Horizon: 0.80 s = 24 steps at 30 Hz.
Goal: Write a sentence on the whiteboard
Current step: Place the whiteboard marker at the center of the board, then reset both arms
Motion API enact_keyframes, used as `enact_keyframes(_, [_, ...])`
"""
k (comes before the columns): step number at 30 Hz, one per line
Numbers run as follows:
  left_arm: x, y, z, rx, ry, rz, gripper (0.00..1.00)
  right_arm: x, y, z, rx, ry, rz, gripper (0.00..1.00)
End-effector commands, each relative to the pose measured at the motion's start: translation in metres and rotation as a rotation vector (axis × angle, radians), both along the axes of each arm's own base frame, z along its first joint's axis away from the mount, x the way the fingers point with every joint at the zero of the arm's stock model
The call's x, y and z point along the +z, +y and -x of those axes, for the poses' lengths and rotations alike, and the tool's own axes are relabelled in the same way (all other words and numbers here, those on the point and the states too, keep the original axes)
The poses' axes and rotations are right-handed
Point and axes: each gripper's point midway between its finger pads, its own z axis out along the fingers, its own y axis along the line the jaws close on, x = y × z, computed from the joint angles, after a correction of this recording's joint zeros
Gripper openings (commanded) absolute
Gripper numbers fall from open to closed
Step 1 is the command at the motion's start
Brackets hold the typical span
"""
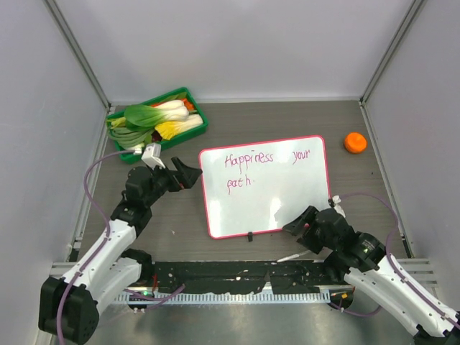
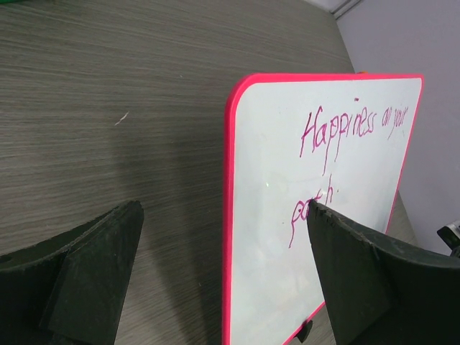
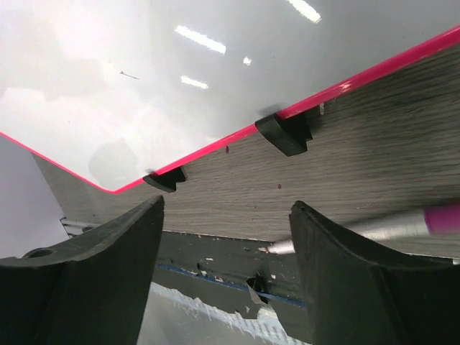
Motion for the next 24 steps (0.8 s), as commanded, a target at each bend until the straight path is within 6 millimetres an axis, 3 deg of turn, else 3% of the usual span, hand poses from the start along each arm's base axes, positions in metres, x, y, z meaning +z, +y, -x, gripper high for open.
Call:
enact_keyframes(1, [0.025,-0.003,-0.01,0.009,-0.051,0.025,1.0,0.03,0.003,-0.019,-0.034,-0.105,-0.03,0.8])
enact_keyframes(6, [0.02,-0.007,-0.014,-0.007,-0.019,0.027,1.0,0.042,0.015,-0.037,-0.01,-0.177,-0.032,0.81])
enact_keyframes(13, [0.015,-0.001,-0.022,0.052,0.042,0.019,1.0,0.083,0.026,-0.077,0.072,-0.36,0.092,0.82])
enact_keyframes(24, [0.007,0.028,-0.024,0.181,0.168,-0.131,1.0,0.145,0.009,-0.125,0.129,-0.604,0.417,0.83])
